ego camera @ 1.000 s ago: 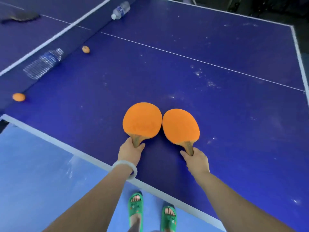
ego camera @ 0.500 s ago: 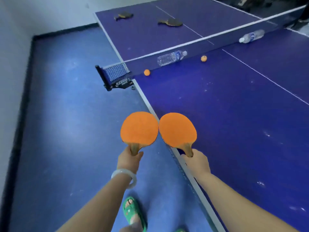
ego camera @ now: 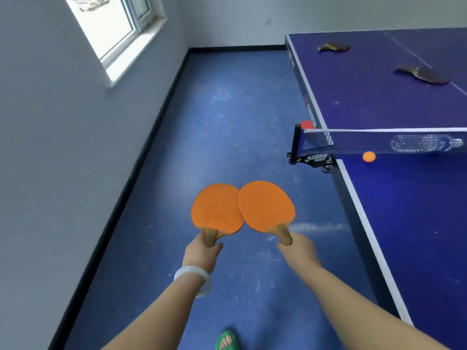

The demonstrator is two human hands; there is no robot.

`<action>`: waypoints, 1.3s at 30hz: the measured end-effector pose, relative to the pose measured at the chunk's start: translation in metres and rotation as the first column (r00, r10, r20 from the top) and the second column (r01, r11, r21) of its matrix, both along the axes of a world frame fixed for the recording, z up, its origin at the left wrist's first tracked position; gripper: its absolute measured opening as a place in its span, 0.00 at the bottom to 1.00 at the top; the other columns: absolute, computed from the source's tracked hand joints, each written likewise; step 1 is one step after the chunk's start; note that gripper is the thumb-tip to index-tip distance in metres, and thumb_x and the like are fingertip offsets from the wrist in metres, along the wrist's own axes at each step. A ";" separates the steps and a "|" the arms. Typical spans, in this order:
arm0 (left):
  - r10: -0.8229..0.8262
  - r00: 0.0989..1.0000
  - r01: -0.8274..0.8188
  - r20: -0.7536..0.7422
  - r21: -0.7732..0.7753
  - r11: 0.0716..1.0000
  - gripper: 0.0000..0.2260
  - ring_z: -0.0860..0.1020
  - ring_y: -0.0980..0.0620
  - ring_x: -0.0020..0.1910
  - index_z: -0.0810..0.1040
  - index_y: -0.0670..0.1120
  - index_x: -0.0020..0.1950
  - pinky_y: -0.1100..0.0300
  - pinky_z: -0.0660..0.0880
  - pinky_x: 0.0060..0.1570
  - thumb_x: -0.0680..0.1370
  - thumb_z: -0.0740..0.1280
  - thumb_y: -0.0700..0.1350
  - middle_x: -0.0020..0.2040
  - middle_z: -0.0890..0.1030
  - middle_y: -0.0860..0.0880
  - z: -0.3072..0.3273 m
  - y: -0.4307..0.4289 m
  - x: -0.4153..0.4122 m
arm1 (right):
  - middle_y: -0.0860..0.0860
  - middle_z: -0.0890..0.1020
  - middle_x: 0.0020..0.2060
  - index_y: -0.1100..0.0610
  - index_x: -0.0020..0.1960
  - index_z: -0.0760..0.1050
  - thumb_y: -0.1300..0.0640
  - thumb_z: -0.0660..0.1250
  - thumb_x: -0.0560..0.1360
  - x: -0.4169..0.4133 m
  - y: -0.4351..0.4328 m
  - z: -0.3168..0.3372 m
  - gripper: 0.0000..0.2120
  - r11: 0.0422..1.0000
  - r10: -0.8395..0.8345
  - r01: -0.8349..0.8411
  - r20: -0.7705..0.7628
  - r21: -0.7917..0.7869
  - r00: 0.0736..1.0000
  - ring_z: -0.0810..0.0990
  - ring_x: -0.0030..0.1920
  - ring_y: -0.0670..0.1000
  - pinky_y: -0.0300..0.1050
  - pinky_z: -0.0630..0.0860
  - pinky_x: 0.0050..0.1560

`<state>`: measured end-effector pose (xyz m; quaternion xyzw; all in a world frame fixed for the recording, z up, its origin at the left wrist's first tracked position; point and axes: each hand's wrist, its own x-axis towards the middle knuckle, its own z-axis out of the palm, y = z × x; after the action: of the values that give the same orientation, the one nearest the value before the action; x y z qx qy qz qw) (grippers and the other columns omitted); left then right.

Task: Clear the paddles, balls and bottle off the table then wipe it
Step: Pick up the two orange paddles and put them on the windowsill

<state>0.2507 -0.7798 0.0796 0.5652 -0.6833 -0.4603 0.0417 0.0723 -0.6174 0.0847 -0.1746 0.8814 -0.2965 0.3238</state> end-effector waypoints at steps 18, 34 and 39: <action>0.260 0.965 -0.258 -0.042 0.035 0.965 0.08 0.69 0.49 0.28 0.71 0.45 0.44 0.59 0.69 0.29 0.75 0.67 0.47 0.34 0.73 0.46 0.007 -0.232 -0.119 | 0.50 0.67 0.29 0.54 0.35 0.62 0.55 0.63 0.74 -0.145 -0.328 0.020 0.13 0.914 0.404 -0.405 -0.050 -0.007 0.913 0.65 0.31 0.51 0.43 0.60 0.32; 0.459 0.887 -0.448 -0.050 0.150 0.881 0.10 0.70 0.48 0.29 0.68 0.44 0.43 0.58 0.70 0.31 0.75 0.68 0.44 0.35 0.73 0.45 0.006 -0.536 -0.226 | 0.53 0.74 0.29 0.57 0.37 0.68 0.55 0.64 0.74 -0.239 -0.656 0.014 0.09 0.863 0.502 -0.505 0.089 0.016 0.861 0.71 0.28 0.53 0.42 0.67 0.30; 0.418 0.908 -0.409 -0.037 0.143 0.901 0.08 0.70 0.50 0.28 0.70 0.44 0.44 0.59 0.70 0.29 0.75 0.68 0.44 0.35 0.74 0.46 0.015 -0.650 -0.253 | 0.54 0.72 0.28 0.58 0.38 0.67 0.56 0.64 0.74 -0.266 -0.765 0.025 0.09 0.932 0.364 -0.359 0.131 -0.058 0.922 0.68 0.28 0.54 0.42 0.65 0.28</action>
<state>-0.0022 -1.4299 0.0946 0.6831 -0.5140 -0.5038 0.1237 -0.1933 -1.3823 0.1094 -0.3182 0.8042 -0.2578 0.4308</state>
